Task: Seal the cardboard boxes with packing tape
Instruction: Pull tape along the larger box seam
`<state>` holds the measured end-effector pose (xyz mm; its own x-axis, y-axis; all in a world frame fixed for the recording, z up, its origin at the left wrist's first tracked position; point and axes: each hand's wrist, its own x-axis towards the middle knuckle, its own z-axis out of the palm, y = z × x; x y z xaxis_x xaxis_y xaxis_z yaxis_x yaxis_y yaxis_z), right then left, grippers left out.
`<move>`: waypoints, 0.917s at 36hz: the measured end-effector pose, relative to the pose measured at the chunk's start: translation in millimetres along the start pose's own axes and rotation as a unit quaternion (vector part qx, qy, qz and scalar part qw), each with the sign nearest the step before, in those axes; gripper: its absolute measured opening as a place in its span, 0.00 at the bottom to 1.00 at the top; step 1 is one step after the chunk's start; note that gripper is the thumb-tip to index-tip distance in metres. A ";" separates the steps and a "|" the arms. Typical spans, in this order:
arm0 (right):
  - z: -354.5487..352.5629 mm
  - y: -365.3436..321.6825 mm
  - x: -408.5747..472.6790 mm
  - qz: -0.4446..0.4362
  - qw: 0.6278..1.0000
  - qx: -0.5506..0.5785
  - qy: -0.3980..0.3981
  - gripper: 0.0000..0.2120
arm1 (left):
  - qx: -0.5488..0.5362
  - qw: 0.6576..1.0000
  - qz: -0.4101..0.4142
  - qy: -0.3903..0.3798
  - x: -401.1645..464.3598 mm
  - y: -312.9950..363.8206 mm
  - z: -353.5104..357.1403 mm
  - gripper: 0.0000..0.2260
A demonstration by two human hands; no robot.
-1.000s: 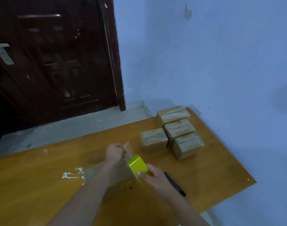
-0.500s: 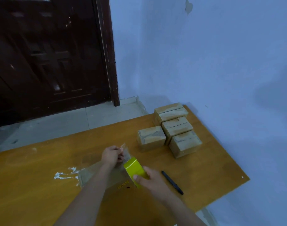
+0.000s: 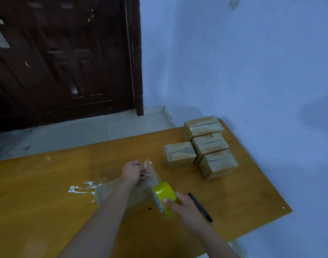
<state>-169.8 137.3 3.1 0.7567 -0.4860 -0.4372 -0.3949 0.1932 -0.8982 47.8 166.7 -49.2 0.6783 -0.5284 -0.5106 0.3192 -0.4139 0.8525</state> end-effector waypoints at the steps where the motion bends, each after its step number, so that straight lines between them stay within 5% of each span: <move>1: 0.0 -0.1 0.0 -0.001 1.000 0.000 0.000 0.14 | 0.001 1.000 0.000 0.001 -0.3 0.4 -0.5 0.11; 24: -2.5 6.3 -16.5 0.037 0.999 -0.024 0.007 0.06 | 0.046 0.998 0.018 0.031 -11.7 8.2 4.3 0.12; 33: 0.5 0.9 -9.0 0.013 0.999 -0.039 0.020 0.06 | 0.194 0.973 0.093 0.083 -15.3 27.6 5.2 0.09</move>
<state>-176.7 142.2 6.2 0.7251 -0.5158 -0.4562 -0.4545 0.1393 -0.8798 42.9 159.5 -18.4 0.8084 -0.5074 -0.2985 -0.0713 -0.5876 0.8060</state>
